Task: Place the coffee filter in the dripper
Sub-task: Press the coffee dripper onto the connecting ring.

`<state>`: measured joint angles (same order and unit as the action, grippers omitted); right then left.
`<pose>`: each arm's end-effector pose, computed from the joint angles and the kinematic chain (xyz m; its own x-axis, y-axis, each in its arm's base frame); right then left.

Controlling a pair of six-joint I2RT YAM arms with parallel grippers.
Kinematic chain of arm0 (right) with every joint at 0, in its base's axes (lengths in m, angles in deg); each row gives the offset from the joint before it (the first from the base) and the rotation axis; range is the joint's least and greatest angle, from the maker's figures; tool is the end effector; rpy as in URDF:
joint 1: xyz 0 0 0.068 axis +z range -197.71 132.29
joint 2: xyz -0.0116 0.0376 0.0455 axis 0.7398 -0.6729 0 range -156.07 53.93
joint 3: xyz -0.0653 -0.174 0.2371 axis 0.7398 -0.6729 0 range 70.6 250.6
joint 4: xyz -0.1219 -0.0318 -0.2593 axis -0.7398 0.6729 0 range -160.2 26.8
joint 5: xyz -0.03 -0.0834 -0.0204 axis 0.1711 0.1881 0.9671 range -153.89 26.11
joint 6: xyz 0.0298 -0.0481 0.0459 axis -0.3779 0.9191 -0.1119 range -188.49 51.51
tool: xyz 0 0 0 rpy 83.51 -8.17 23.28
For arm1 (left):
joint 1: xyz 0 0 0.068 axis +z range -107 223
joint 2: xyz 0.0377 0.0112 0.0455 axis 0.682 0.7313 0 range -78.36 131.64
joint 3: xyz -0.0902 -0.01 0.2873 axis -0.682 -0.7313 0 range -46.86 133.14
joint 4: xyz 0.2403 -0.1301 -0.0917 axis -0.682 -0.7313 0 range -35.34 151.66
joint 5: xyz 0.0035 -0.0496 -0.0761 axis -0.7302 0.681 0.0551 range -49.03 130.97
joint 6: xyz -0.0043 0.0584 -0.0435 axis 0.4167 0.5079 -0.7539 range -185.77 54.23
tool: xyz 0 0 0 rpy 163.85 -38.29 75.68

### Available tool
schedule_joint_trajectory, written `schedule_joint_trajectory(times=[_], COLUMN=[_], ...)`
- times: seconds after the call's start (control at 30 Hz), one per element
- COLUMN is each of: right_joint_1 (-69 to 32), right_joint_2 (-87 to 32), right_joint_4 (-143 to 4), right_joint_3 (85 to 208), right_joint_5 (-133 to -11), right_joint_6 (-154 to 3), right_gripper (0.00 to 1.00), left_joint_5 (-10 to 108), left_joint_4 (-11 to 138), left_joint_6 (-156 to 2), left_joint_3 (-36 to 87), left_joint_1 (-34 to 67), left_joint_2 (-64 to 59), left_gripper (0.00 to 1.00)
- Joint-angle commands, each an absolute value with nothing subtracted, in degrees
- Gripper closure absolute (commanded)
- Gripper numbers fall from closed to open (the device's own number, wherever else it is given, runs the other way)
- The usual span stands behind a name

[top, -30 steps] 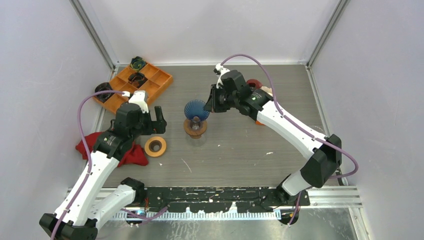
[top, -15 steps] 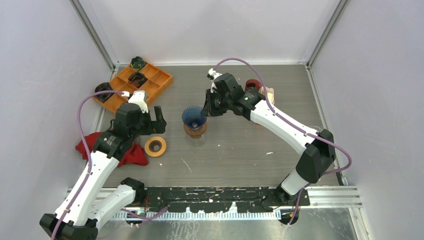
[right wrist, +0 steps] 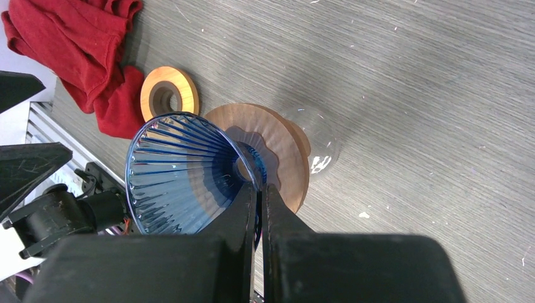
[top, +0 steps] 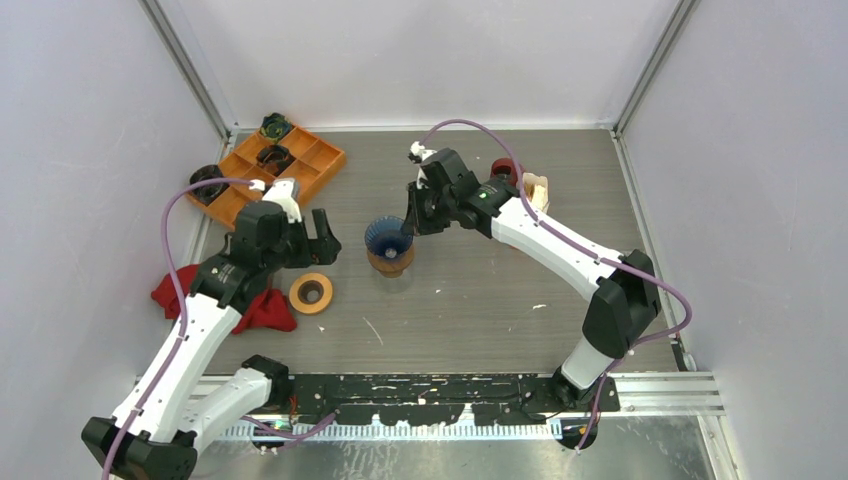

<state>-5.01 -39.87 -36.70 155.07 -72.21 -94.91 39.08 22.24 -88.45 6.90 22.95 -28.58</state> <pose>0.3008 0.2895 0.3301 -0.7807 -0.1214 -0.6130 -0.4485 0.7919 0.4143 0.1968 -0.0698 0.3383 -0.6250 -0.1820 -0.7591 0.0829 0.9515 -0.2964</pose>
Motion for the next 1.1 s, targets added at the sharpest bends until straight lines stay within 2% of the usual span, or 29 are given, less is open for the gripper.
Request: schedule_joint_trajectory(times=[0.0, 0.4, 0.83, 1.07], right_joint_1=[-4.49, -3.61, -3.33, -3.29], right_joint_2=[-40.1, -41.1, -41.41, -42.04], right_joint_4=[-36.61, -35.05, -34.35, -34.16], right_joint_3=[157.47, 158.31, 158.23, 158.1], right_joint_5=[-70.88, -68.89, -67.58, -67.51], right_joint_6=[-92.8, -91.66, -91.17, -91.17], right_gripper=[0.99, 0.99, 0.99, 0.99], left_joint_5=[44.08, 55.25, 58.91, 59.4], left_joint_4=[25.94, 31.73, 34.41, 34.33], left_joint_6=[-92.07, -100.72, -103.92, -103.58], left_joint_3=[11.1, 12.99, 13.79, 13.87], left_joint_1=[23.31, 23.22, 21.71, 20.71], left_joint_2=[-28.28, -23.75, -16.08, -13.52], left_gripper=[0.15, 0.31, 0.61, 0.7])
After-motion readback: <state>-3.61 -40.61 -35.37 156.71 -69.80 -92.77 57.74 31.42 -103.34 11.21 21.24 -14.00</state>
